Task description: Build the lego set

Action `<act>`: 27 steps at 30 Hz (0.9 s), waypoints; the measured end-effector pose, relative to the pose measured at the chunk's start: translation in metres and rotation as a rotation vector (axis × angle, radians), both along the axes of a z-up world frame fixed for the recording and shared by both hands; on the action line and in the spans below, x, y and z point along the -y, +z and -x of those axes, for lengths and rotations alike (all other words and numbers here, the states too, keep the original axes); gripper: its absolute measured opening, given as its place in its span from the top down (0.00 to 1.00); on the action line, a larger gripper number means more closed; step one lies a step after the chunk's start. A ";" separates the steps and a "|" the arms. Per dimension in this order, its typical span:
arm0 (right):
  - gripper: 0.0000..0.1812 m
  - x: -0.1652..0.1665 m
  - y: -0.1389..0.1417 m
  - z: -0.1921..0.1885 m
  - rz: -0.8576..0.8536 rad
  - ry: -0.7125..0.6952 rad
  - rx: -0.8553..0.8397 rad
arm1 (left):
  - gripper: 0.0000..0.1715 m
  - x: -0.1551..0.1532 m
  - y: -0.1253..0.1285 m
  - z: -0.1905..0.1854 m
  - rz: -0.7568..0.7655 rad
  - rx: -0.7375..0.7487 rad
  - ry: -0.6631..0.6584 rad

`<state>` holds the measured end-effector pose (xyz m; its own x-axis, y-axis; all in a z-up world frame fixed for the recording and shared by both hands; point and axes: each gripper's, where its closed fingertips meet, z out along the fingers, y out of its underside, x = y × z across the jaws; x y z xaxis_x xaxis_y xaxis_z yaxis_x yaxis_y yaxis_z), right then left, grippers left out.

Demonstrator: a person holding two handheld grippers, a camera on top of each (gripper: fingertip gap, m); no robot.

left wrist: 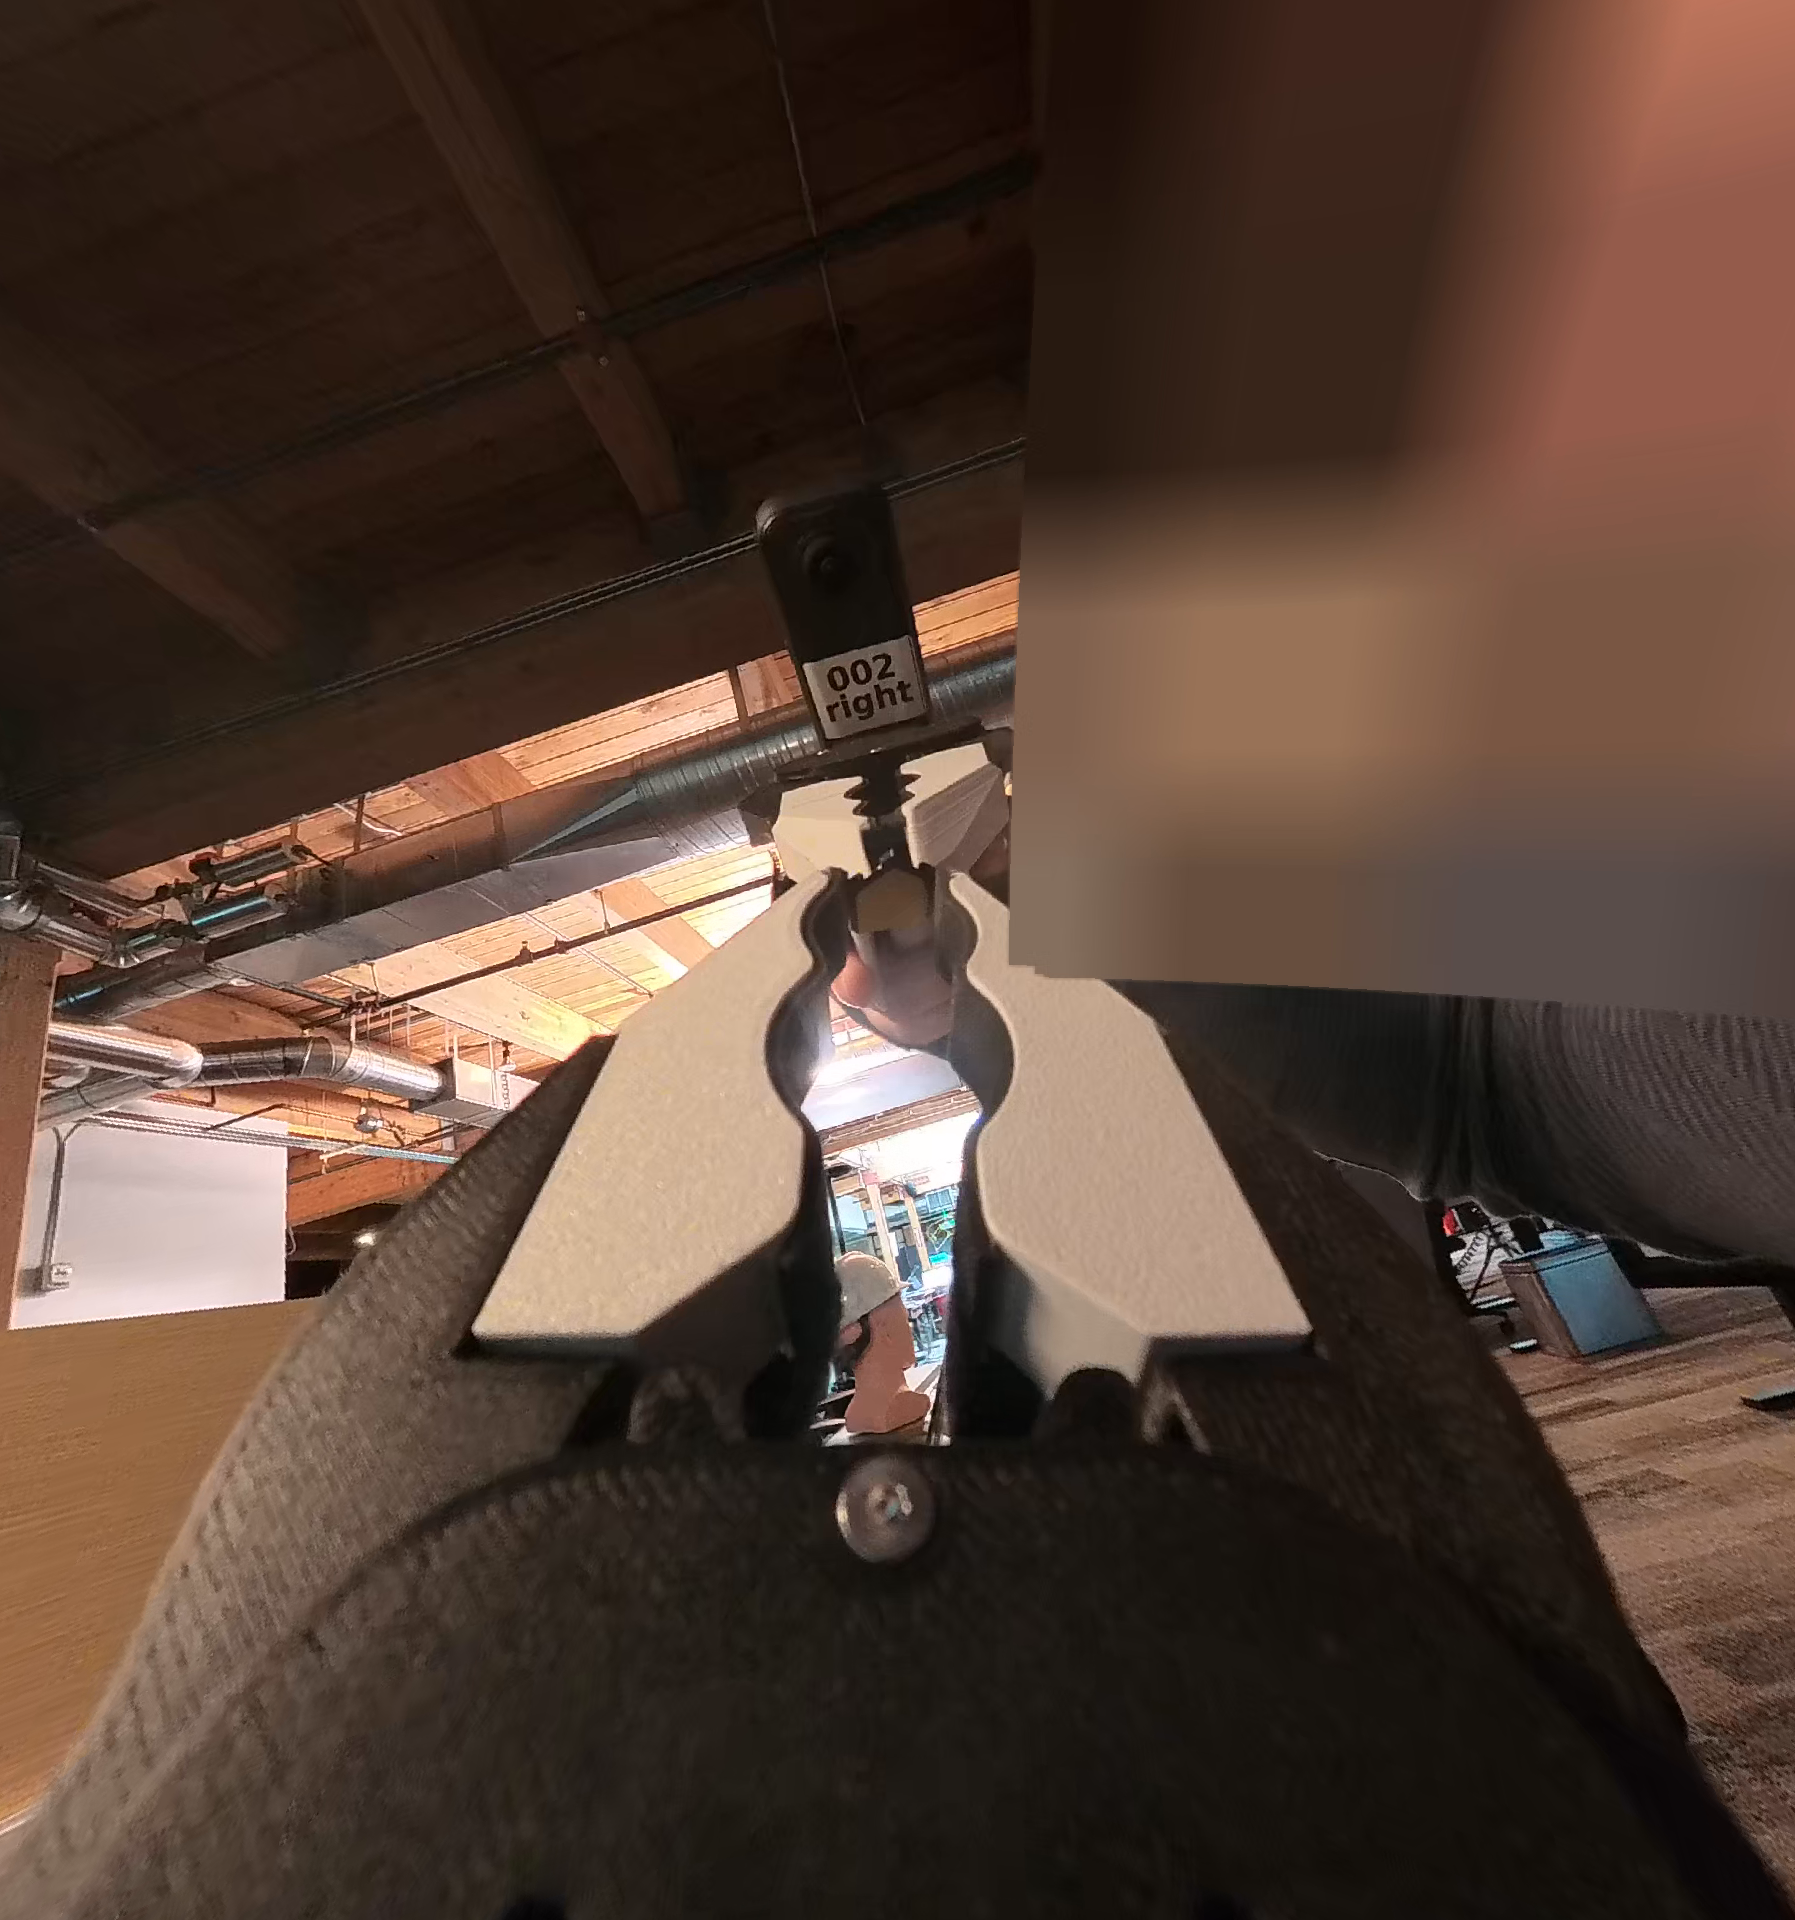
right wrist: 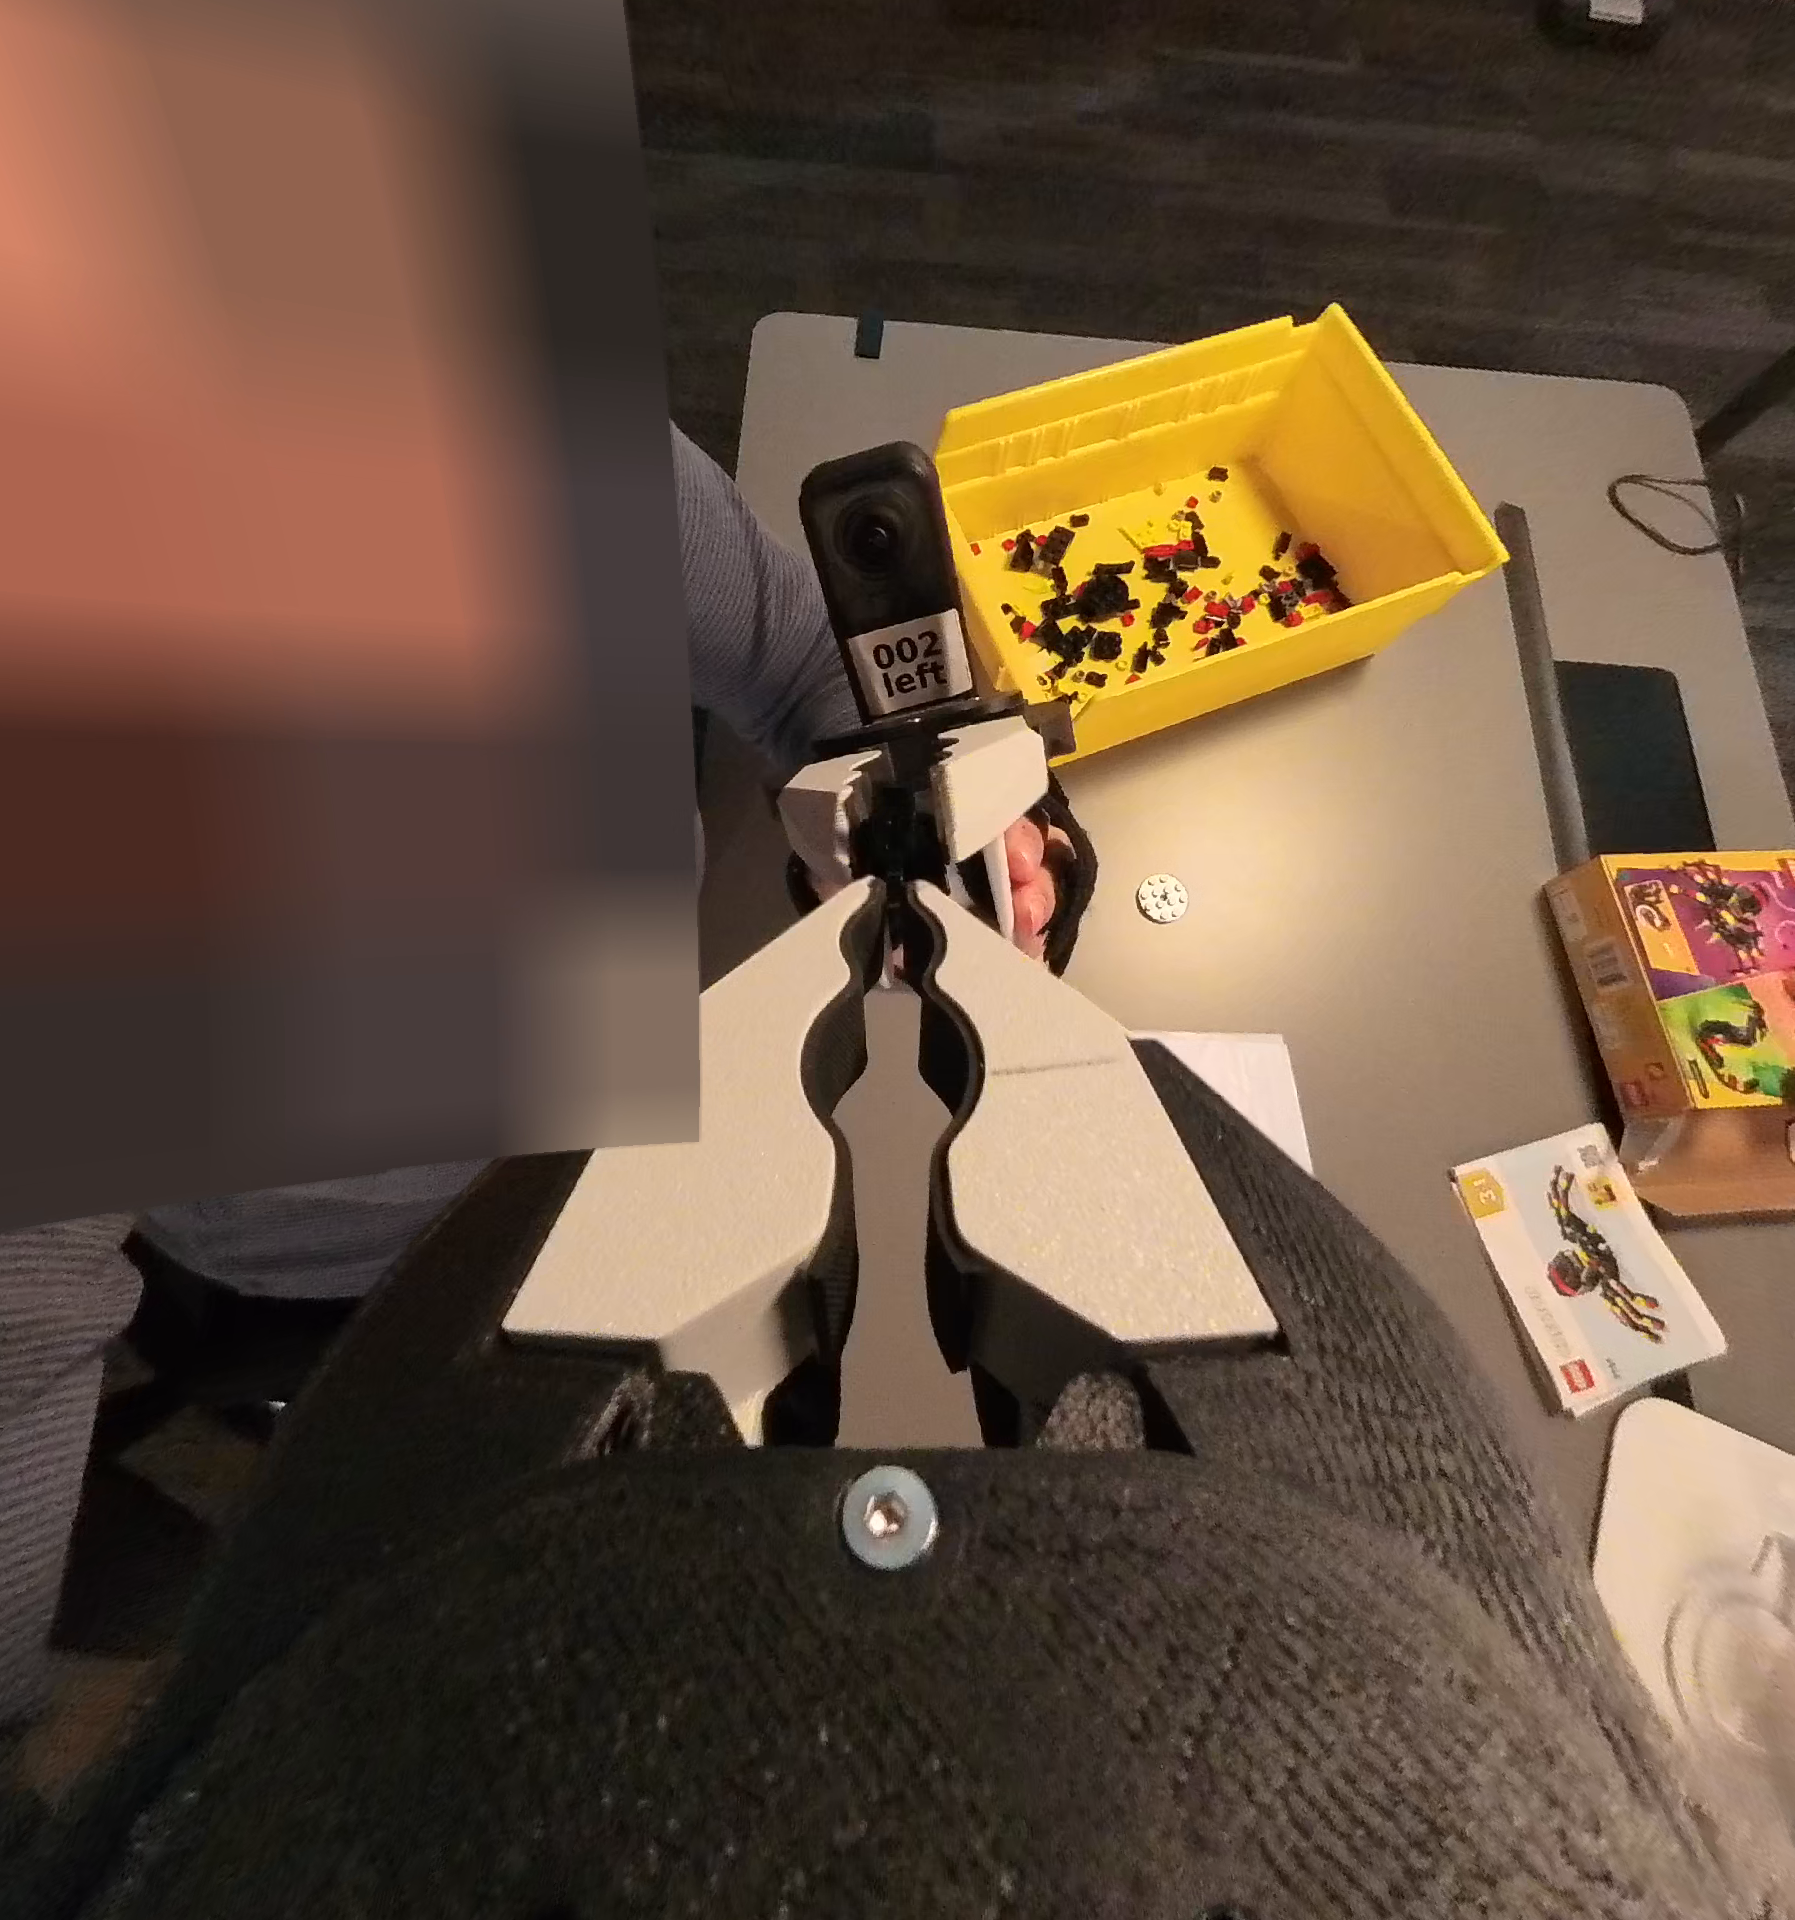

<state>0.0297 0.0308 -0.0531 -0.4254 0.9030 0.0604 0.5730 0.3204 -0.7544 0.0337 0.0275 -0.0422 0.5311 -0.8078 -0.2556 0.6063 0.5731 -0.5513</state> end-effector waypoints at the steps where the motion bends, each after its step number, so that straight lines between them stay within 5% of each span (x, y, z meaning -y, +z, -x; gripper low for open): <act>1: 1.00 -0.001 0.000 0.000 -0.003 -0.003 0.002 | 0.91 -0.001 0.000 0.000 0.003 0.001 -0.001; 27: 1.00 -0.012 -0.005 -0.005 -0.229 -0.033 0.146 | 0.91 -0.005 -0.002 -0.003 0.030 -0.014 -0.014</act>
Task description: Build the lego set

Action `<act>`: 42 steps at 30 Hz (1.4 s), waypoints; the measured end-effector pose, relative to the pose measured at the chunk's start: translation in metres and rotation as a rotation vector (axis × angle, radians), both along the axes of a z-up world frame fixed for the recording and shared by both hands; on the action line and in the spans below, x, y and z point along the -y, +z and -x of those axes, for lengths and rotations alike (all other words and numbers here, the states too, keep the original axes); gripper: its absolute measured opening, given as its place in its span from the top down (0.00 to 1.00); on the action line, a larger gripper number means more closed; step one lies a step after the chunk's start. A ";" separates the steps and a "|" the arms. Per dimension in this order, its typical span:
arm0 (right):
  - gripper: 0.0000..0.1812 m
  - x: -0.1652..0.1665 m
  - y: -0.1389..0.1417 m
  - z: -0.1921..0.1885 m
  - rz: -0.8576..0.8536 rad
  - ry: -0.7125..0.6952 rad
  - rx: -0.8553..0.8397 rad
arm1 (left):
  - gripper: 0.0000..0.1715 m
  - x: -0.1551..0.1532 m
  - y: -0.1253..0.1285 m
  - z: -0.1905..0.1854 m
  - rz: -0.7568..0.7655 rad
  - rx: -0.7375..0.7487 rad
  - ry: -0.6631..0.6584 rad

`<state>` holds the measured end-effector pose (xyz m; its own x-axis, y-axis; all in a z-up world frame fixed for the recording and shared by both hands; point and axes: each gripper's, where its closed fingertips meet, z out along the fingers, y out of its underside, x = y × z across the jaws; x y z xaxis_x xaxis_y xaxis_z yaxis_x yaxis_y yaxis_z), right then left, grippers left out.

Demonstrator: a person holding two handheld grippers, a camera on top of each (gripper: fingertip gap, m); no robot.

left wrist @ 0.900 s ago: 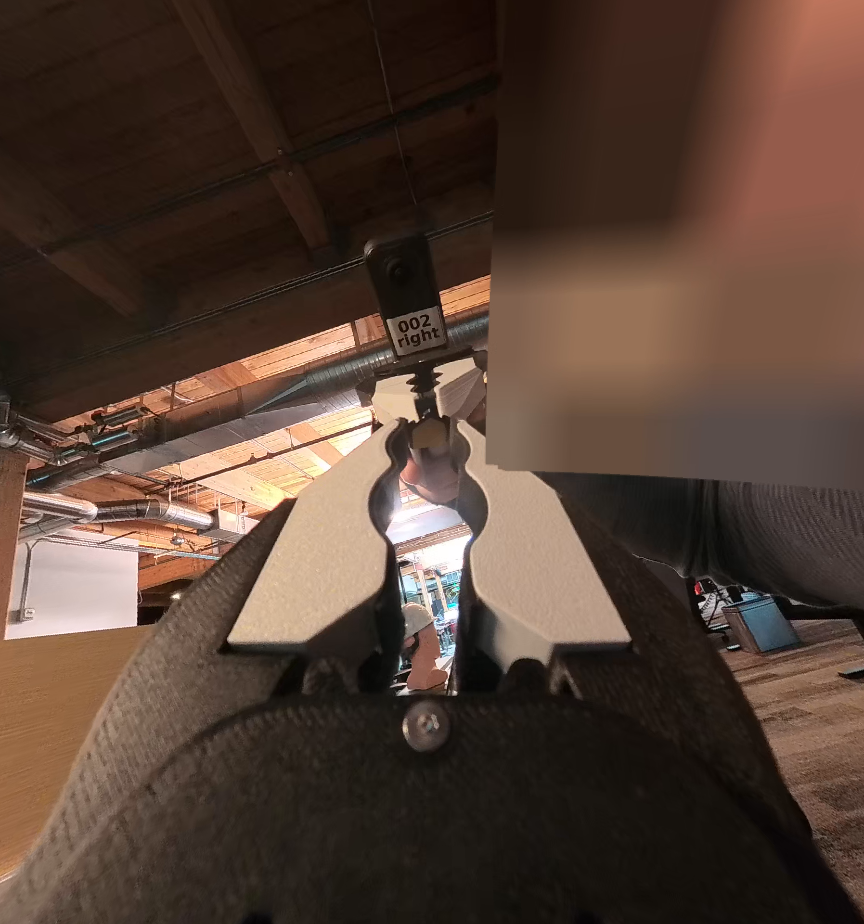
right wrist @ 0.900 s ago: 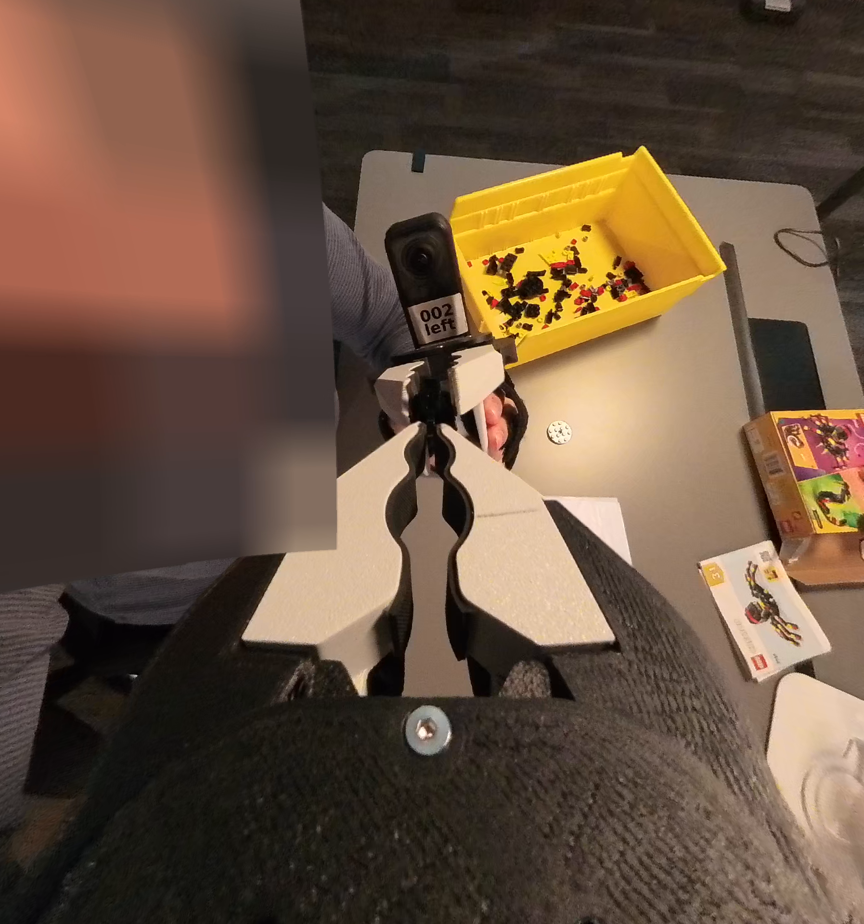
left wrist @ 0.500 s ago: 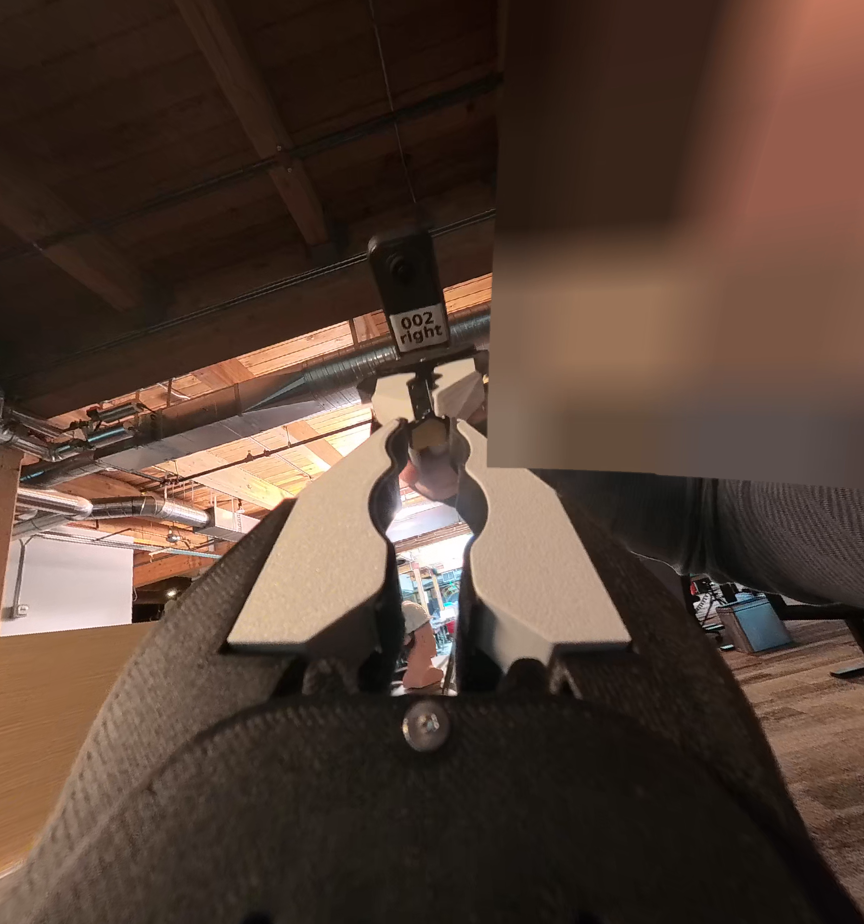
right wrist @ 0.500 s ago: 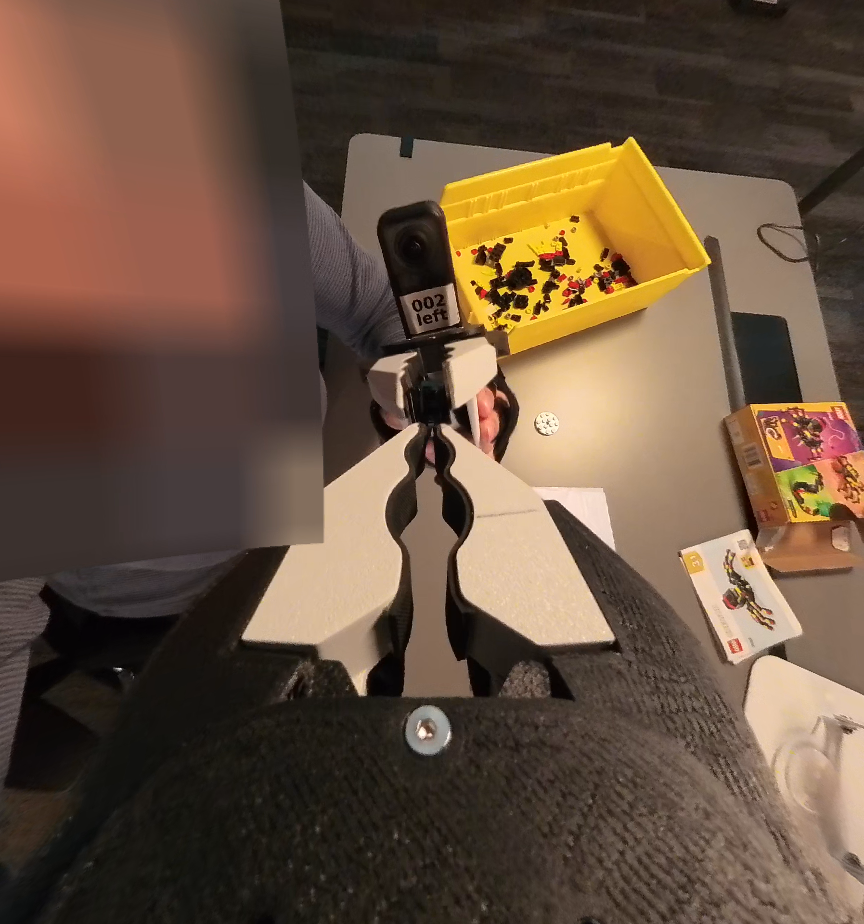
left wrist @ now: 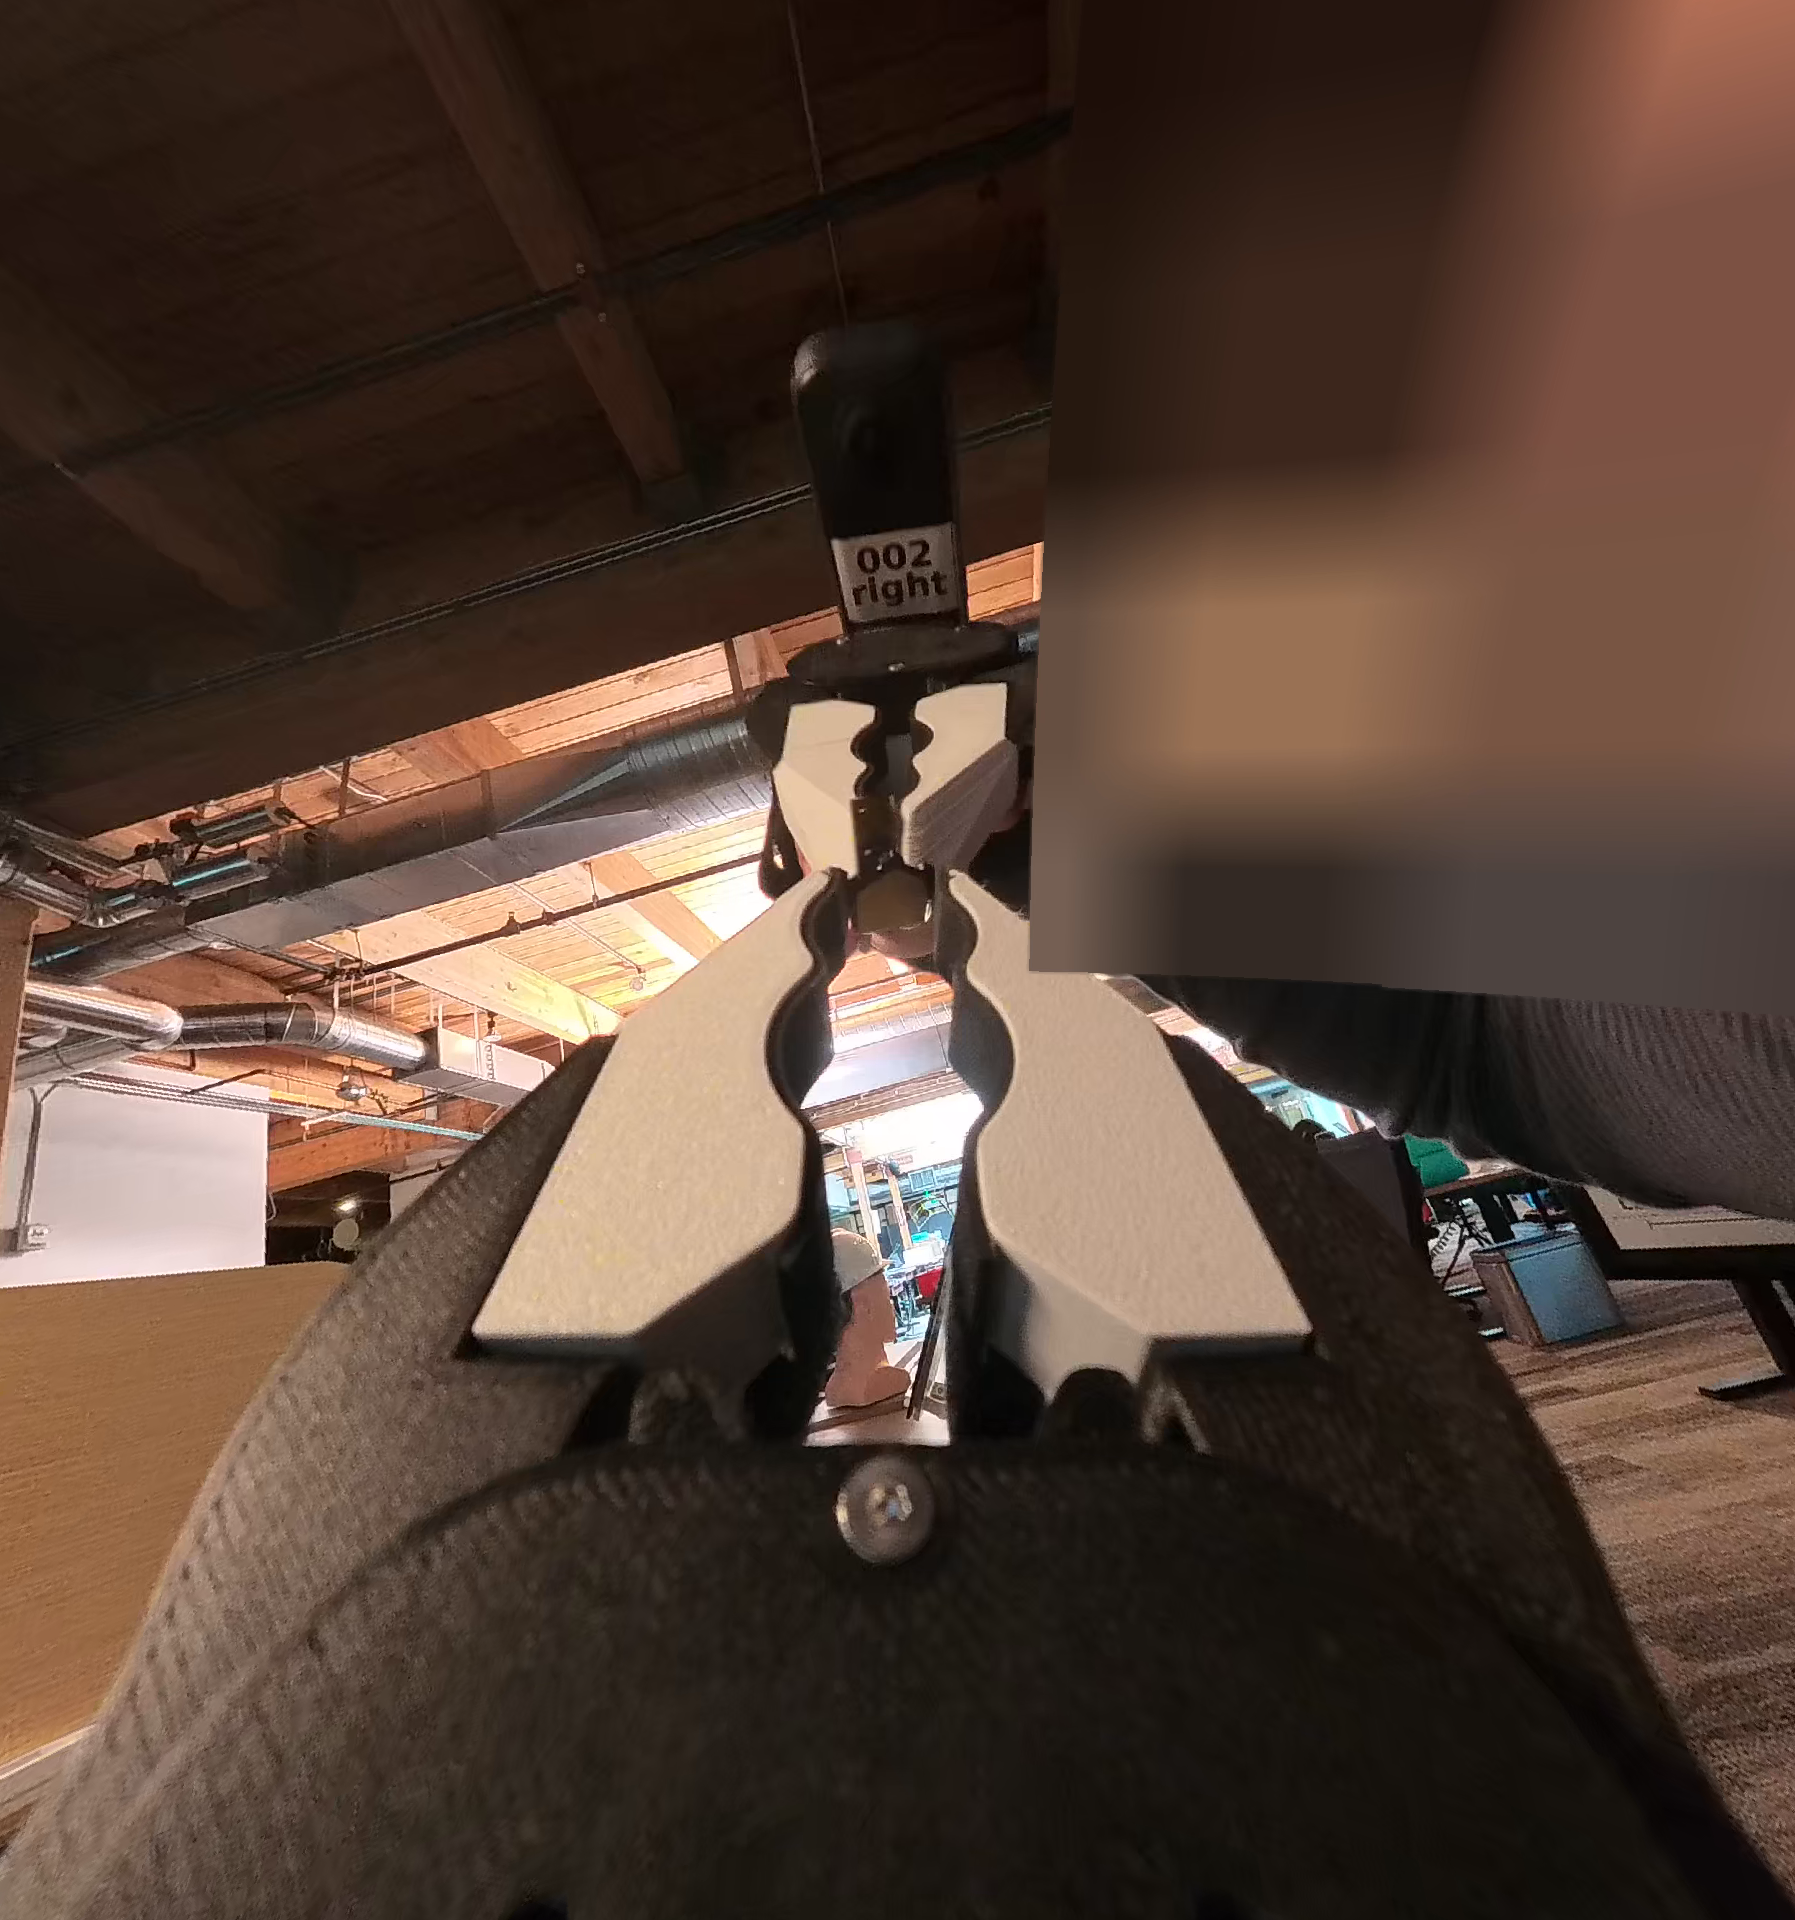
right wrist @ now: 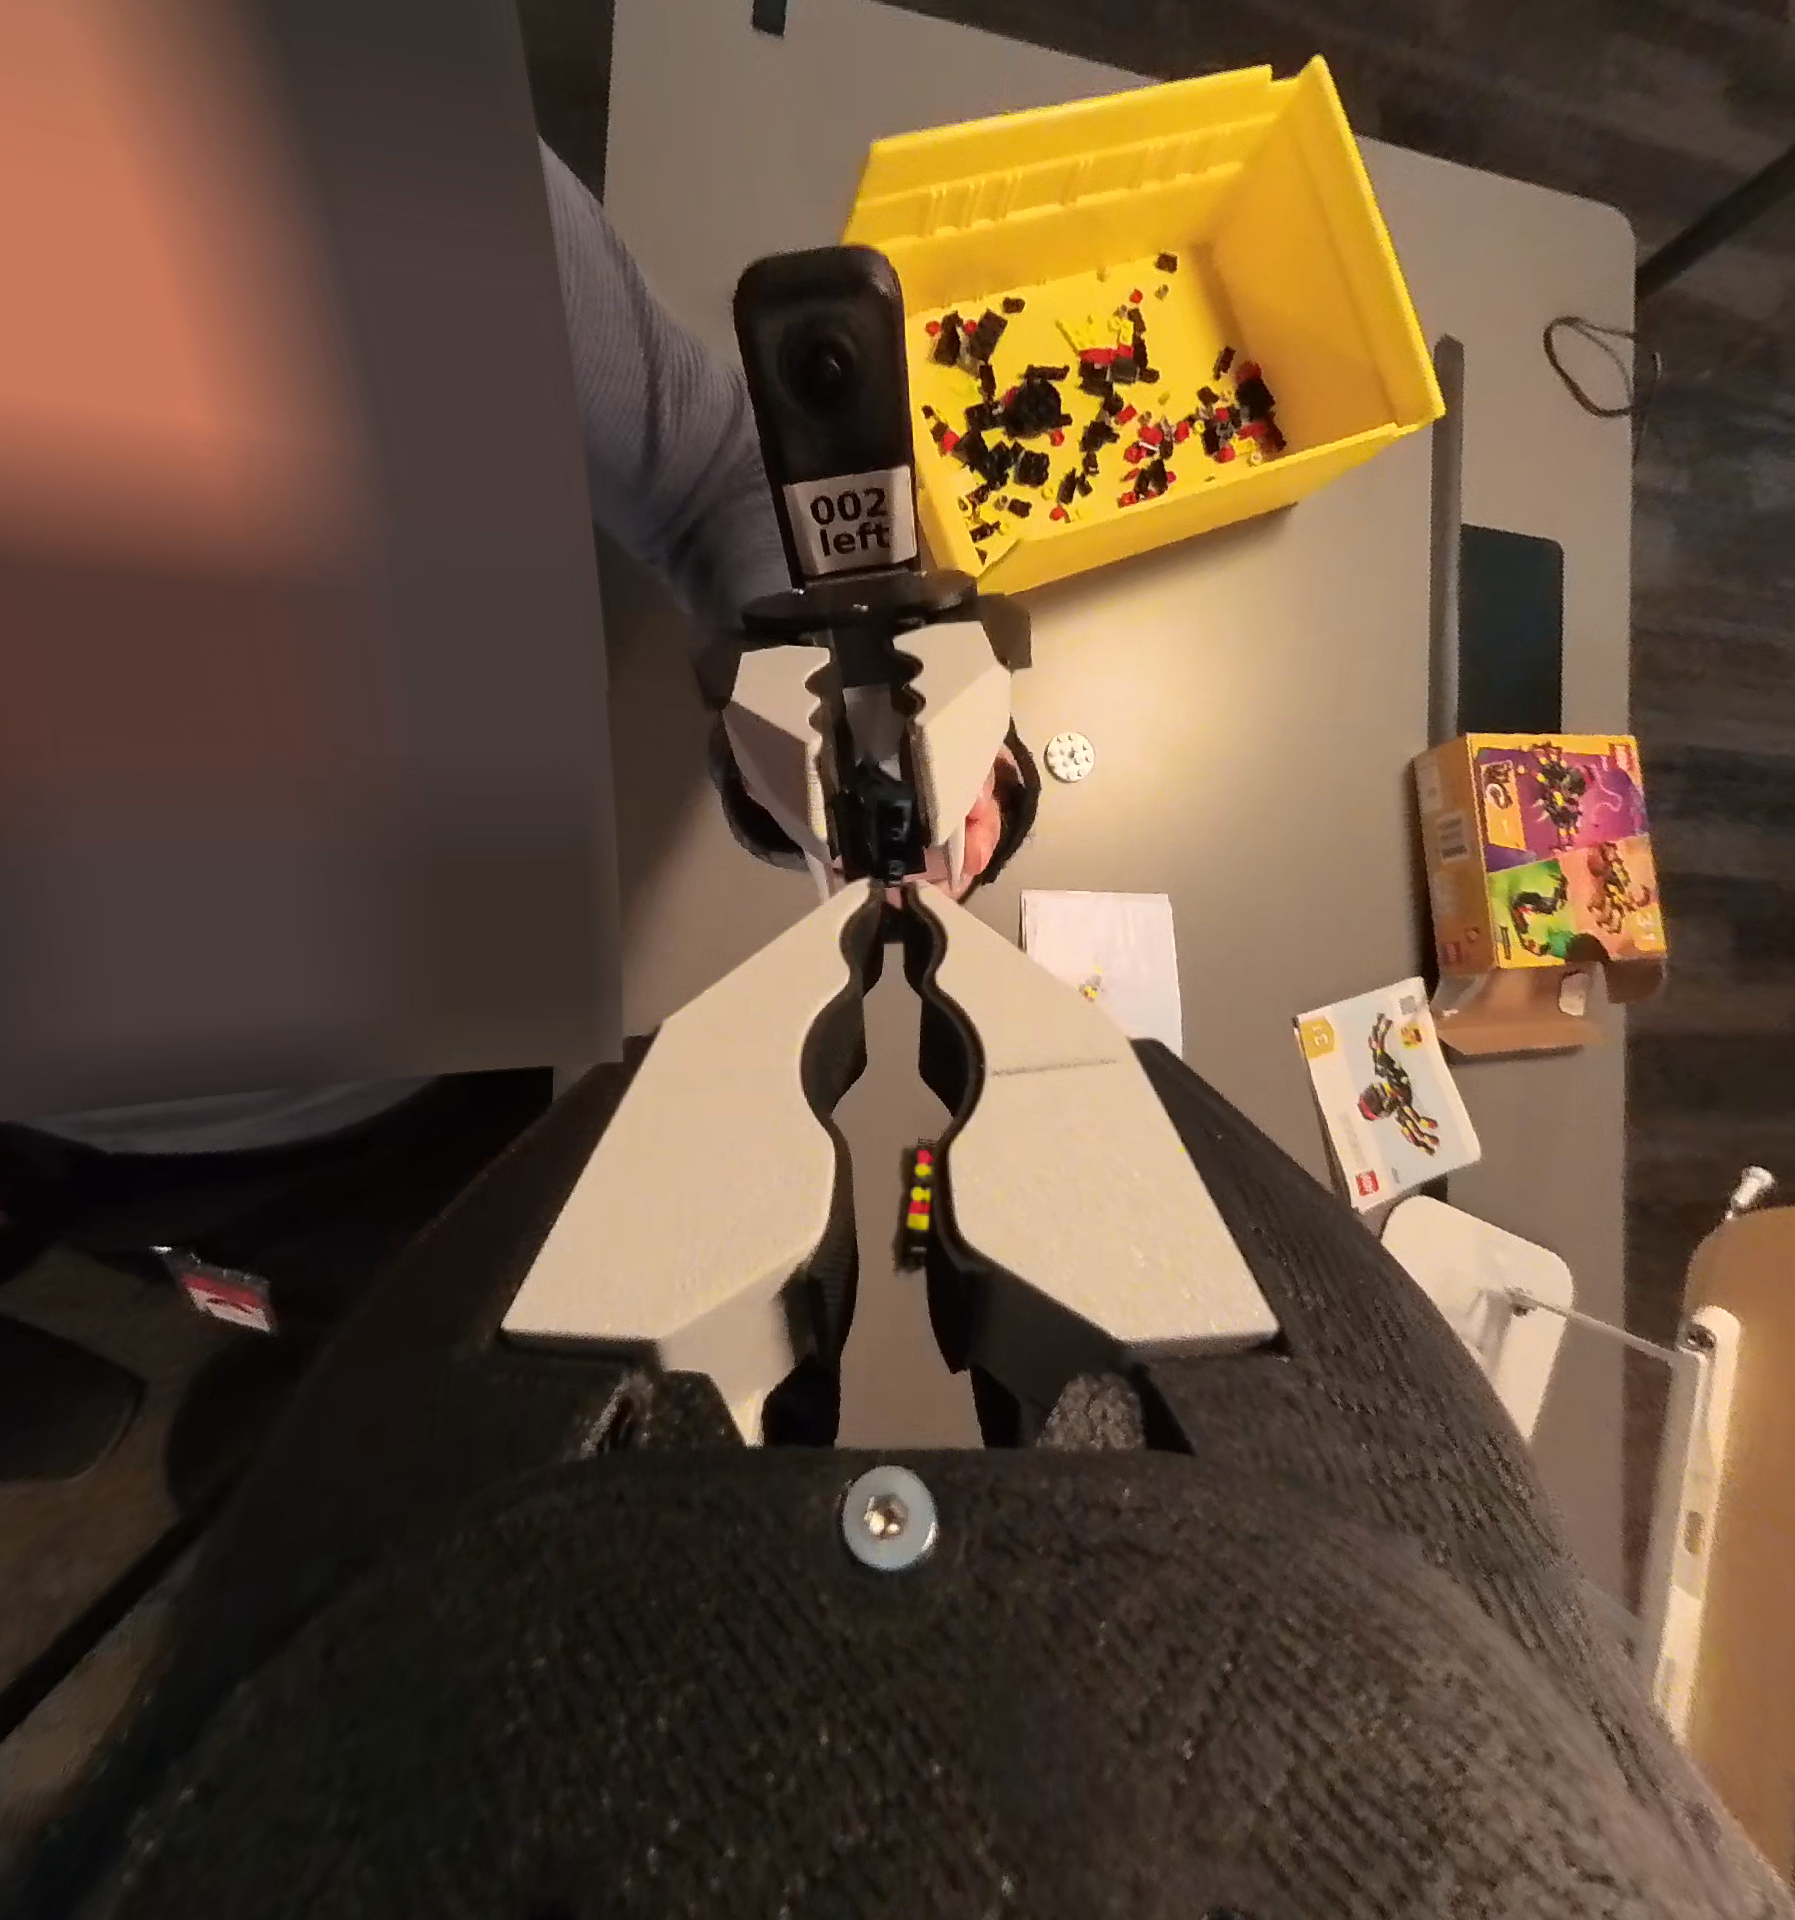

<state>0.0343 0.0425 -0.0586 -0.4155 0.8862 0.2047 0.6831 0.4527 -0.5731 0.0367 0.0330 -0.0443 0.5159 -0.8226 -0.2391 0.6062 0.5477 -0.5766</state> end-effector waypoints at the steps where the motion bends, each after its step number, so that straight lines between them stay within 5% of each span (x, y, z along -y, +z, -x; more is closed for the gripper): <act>1: 1.00 -0.001 0.000 0.000 -0.005 -0.004 0.005 | 0.91 0.000 0.000 0.000 -0.001 0.000 0.001; 19: 0.93 -0.002 0.007 0.001 -0.052 -0.014 -0.029 | 0.91 -0.001 0.002 0.003 0.005 0.011 -0.006; 22: 0.84 -0.011 0.011 -0.002 -0.214 -0.017 -0.122 | 0.91 -0.002 0.004 0.007 0.007 0.021 -0.005; 26: 0.69 -0.027 0.009 0.000 -0.720 0.014 -0.295 | 0.91 -0.002 0.005 0.009 0.012 0.029 -0.007; 30: 0.65 -0.016 0.008 0.009 -1.069 0.045 -0.428 | 0.91 -0.003 0.003 0.006 0.021 0.019 -0.001; 34: 0.75 -0.003 0.003 0.014 -1.177 0.085 -0.483 | 0.91 -0.005 0.000 0.002 0.026 0.007 0.002; 42: 0.82 0.006 0.001 0.013 -1.083 0.115 -0.501 | 0.91 -0.006 -0.001 0.001 0.028 -0.001 0.004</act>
